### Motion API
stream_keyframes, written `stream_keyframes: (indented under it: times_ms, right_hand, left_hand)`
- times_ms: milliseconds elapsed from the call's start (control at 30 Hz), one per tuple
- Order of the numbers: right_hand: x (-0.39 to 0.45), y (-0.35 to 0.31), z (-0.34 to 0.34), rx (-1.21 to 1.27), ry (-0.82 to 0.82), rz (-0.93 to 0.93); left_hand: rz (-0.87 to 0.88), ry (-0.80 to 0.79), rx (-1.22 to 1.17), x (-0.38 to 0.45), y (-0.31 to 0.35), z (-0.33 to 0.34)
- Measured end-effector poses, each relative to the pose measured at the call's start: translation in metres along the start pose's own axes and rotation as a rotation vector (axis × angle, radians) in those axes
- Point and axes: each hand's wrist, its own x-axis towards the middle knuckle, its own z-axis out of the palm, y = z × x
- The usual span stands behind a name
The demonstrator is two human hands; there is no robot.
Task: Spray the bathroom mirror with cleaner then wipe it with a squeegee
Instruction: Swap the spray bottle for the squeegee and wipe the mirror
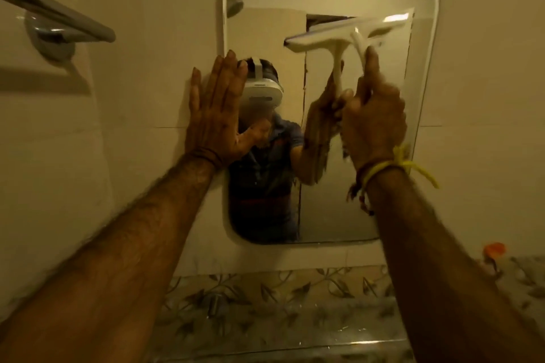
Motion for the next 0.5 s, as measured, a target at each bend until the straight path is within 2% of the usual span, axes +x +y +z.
stream_keyframes:
  times_ms: [133,267,367,500]
  right_hand:
    - [-0.070,0.022,-0.002,0.036,0.014,0.039]
    - [-0.019,0.011,-0.002,-0.013,0.142,-0.030]
    - [0.032,-0.002,-0.006,-0.034,0.246,0.067]
    - [-0.013,-0.001,0.006,0.003,0.260,0.074]
  left_hand:
    - [0.015,0.011,-0.008,-0.003,-0.001,0.001]
    - [0.026,0.010,-0.020,-0.002,0.002,-0.001]
    - [0.018,0.005,-0.029,-0.002,0.002,-0.002]
    - [0.018,0.016,-0.042,-0.003,0.002,-0.004]
